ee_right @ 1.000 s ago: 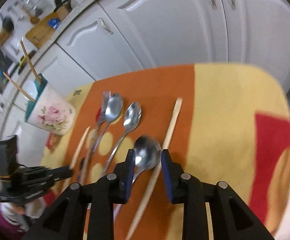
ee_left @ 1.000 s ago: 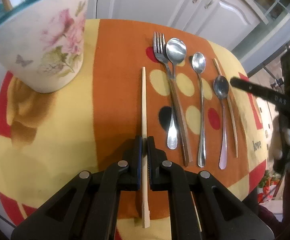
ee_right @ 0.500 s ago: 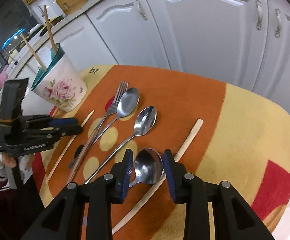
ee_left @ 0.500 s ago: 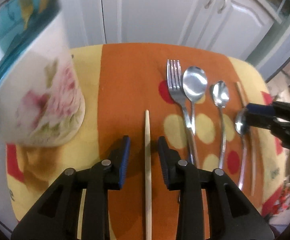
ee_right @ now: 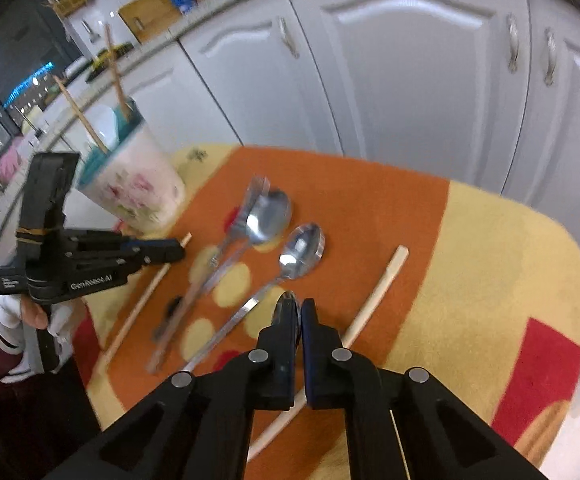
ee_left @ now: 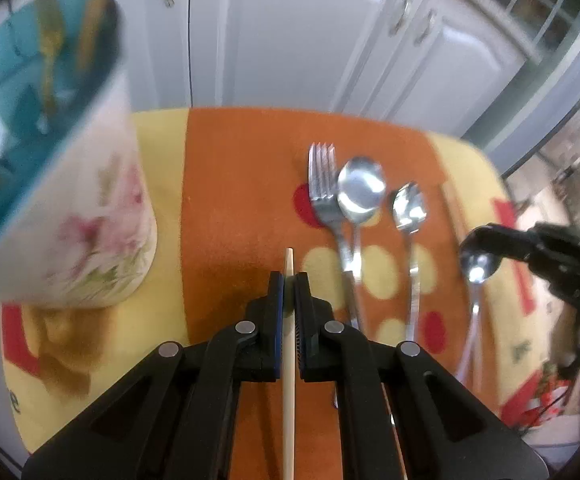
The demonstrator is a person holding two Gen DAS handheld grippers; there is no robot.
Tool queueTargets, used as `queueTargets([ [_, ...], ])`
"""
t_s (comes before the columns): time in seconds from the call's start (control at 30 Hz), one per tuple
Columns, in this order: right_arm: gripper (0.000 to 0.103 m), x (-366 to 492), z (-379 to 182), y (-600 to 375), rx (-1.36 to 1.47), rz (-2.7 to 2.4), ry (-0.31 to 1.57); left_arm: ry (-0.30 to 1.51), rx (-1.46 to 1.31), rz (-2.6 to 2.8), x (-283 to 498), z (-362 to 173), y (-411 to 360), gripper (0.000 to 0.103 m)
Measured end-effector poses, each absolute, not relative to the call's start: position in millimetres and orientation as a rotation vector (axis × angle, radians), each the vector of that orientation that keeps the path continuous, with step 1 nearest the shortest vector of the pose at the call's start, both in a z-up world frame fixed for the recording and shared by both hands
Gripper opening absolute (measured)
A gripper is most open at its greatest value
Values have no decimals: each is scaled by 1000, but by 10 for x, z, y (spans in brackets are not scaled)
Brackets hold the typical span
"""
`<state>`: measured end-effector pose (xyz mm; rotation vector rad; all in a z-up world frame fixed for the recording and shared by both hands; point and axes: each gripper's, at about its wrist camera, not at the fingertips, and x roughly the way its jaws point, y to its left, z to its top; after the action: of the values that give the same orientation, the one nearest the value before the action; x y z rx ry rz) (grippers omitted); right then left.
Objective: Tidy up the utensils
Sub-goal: 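Grasp the loose wooden chopstick with the left tool and lift it, then carry the chopstick over the floral holder and open the left tool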
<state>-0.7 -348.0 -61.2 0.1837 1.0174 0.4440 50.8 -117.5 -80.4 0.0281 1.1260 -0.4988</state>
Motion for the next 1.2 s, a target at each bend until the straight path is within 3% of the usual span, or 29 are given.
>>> queueTargets([
  [0.5,3,-388,321,-3174,98,383,785,927,-140,-534,172,169,-559,4],
  [0.8,3,-114,802,-2862,118,350,648,732,-189,-398,525,844,-55,4],
  [1.2,3,550,1217,-2119,100,360,525,525,-246,-181,1126,1109,389,4],
])
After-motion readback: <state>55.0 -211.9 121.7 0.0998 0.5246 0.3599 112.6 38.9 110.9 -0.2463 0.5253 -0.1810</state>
